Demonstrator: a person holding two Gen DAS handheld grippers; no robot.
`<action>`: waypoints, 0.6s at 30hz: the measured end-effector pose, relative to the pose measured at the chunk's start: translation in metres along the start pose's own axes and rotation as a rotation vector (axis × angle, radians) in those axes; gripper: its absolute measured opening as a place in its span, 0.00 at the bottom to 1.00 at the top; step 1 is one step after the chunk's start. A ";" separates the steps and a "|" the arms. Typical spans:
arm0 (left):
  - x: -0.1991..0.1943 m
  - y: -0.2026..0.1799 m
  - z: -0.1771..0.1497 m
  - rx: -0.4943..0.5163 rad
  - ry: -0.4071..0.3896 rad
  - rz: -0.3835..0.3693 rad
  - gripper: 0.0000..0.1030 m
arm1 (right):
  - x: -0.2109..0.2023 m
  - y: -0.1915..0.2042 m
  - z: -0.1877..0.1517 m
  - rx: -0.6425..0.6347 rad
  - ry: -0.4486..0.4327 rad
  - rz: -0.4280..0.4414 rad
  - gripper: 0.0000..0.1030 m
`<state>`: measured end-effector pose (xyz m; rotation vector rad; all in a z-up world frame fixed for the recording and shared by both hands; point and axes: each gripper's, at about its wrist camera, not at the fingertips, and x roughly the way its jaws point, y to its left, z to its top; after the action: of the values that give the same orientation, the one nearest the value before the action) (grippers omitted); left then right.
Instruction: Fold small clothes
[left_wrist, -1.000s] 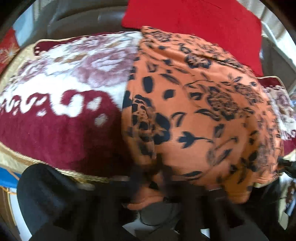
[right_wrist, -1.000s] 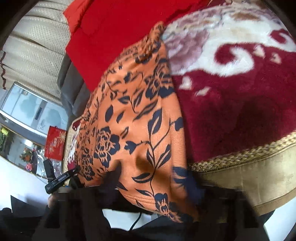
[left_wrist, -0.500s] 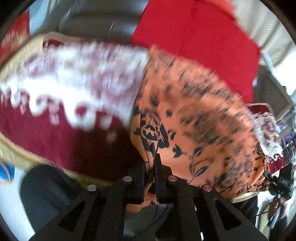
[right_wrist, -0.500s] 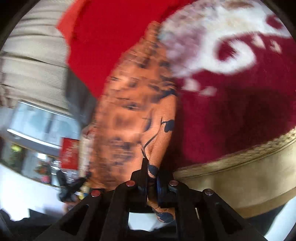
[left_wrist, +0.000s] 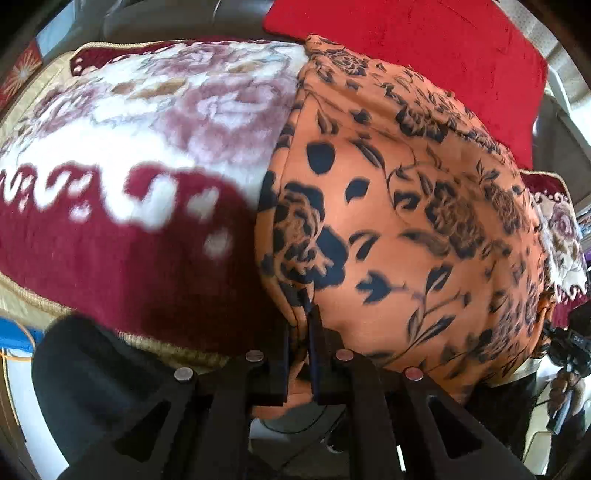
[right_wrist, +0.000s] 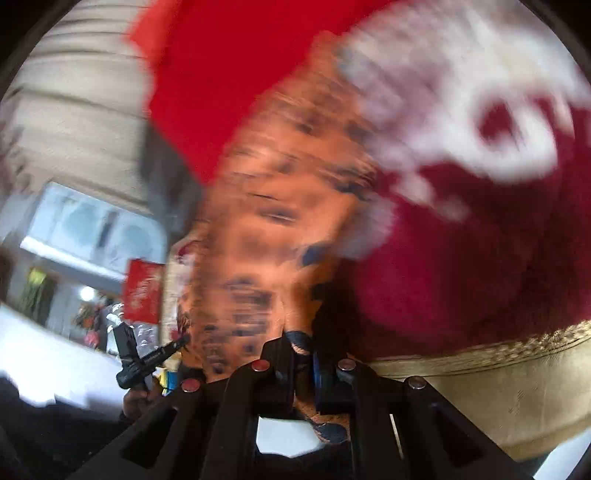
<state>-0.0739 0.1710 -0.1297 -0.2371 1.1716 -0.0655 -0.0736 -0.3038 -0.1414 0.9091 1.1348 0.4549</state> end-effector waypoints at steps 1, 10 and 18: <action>-0.022 -0.007 0.016 0.029 -0.084 -0.034 0.08 | -0.004 0.016 0.008 -0.049 -0.021 0.039 0.08; -0.059 -0.052 0.228 -0.030 -0.499 -0.131 0.55 | -0.018 0.123 0.219 -0.253 -0.397 0.164 0.24; 0.007 -0.008 0.203 -0.177 -0.390 0.048 0.88 | 0.049 0.071 0.193 -0.109 -0.348 -0.066 0.92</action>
<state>0.1157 0.1929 -0.0599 -0.3601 0.7936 0.1233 0.1307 -0.3023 -0.0866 0.8154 0.8113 0.2871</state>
